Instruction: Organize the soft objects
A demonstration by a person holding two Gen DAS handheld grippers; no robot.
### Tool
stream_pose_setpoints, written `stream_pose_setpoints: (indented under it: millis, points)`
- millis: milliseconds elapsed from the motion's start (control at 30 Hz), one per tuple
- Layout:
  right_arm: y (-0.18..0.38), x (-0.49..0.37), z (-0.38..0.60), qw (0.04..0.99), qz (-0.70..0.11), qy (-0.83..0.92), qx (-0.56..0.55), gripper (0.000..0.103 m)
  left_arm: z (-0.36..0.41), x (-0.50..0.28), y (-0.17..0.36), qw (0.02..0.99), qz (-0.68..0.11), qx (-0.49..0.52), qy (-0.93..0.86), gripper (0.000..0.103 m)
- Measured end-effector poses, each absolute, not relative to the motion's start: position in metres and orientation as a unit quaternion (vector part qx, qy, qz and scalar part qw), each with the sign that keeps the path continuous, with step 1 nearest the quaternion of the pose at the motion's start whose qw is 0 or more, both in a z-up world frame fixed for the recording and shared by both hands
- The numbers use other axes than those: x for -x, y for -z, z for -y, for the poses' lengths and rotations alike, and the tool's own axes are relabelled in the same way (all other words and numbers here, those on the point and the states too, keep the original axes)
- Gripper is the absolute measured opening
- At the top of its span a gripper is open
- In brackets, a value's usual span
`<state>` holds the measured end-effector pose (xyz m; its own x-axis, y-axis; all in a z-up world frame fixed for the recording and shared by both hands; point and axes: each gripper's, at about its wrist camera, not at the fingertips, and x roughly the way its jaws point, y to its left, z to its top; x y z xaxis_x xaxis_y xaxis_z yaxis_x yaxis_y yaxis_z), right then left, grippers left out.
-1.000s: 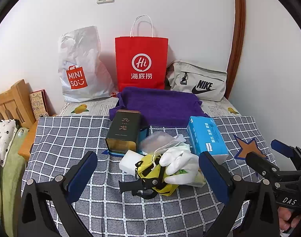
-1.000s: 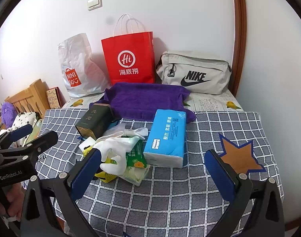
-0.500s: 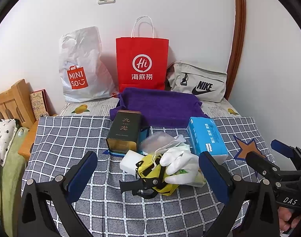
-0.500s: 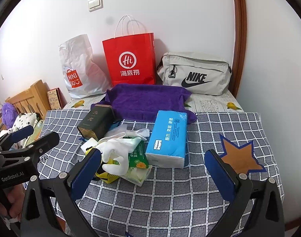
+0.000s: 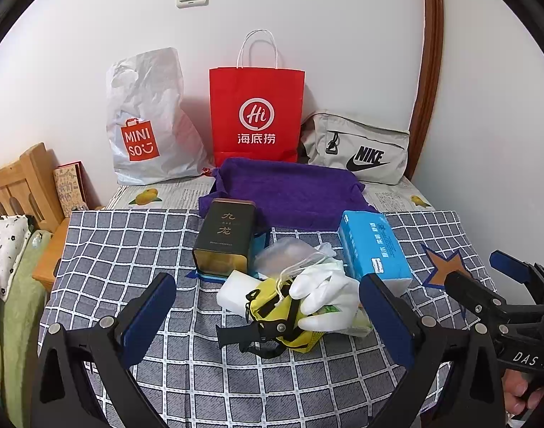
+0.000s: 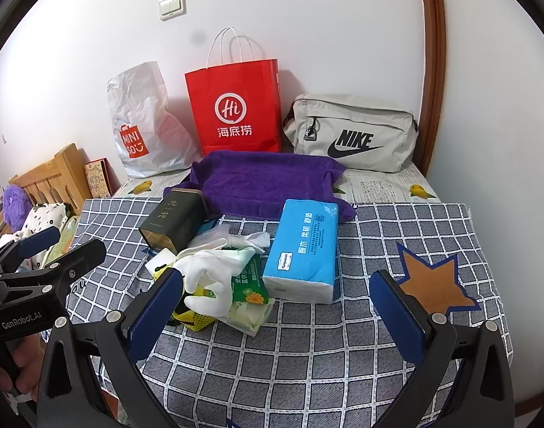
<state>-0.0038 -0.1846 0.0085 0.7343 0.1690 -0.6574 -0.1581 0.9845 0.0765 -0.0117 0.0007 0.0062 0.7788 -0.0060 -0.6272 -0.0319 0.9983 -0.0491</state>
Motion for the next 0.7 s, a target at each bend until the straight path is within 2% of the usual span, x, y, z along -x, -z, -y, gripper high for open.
stream_pose_setpoints:
  millis: [700]
  points:
    - [-0.0079,0.0056,0.1855,0.931,-0.354,-0.091,-0.008,0.103,0.0013,0.0150,-0.0046,0.943,-0.332,0.024,-0.004,0.103]
